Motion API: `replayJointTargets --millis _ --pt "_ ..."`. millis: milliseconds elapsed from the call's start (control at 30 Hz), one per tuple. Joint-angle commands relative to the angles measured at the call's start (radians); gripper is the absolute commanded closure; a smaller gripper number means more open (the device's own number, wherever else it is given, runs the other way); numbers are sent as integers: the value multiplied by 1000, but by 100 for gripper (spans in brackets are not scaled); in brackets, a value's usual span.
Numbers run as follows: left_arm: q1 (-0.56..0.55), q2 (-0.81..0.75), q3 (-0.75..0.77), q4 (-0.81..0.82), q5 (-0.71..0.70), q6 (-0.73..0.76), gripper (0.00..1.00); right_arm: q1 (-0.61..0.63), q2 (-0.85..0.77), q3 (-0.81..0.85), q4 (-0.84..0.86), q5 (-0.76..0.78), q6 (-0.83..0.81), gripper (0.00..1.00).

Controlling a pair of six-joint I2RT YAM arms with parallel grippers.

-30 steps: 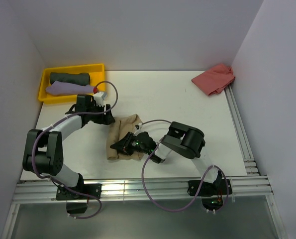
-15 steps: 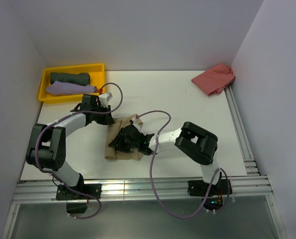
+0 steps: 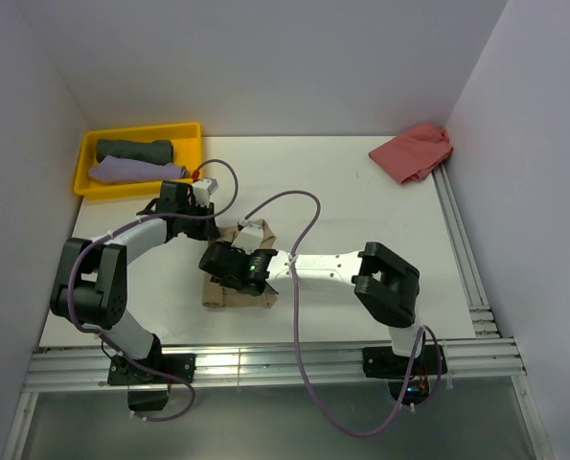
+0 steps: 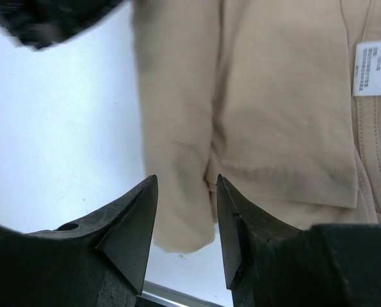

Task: Roll the t-shirts
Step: Roll the tshirt

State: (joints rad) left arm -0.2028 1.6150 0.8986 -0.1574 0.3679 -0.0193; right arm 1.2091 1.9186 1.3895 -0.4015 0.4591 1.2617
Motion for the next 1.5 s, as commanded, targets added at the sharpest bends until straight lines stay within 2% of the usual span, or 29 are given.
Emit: replayJointTargets --millis 0,367,500,900,1033,1133,1367,1467 --pt "-9 -1 25 -25 -17 9 83 29 -3 94 -140 150 -42 52" --pt "-9 2 28 -31 -21 9 85 44 138 278 -91 113 -146 56" --pt "-9 -1 26 -31 -21 9 84 44 197 350 -135 104 -147 56" --pt "-9 -6 31 -37 -18 9 79 49 278 370 -238 118 -108 53" --pt "-9 -12 29 -36 -15 9 73 50 293 384 -284 127 -97 51" --pt "-9 -20 25 -33 -15 9 55 50 306 385 -304 124 -97 50" --pt "-9 -53 28 -13 -52 7 30 50 336 411 -347 116 -96 48" --pt "0 -67 43 -11 -61 1 27 50 352 430 -382 116 -97 47"
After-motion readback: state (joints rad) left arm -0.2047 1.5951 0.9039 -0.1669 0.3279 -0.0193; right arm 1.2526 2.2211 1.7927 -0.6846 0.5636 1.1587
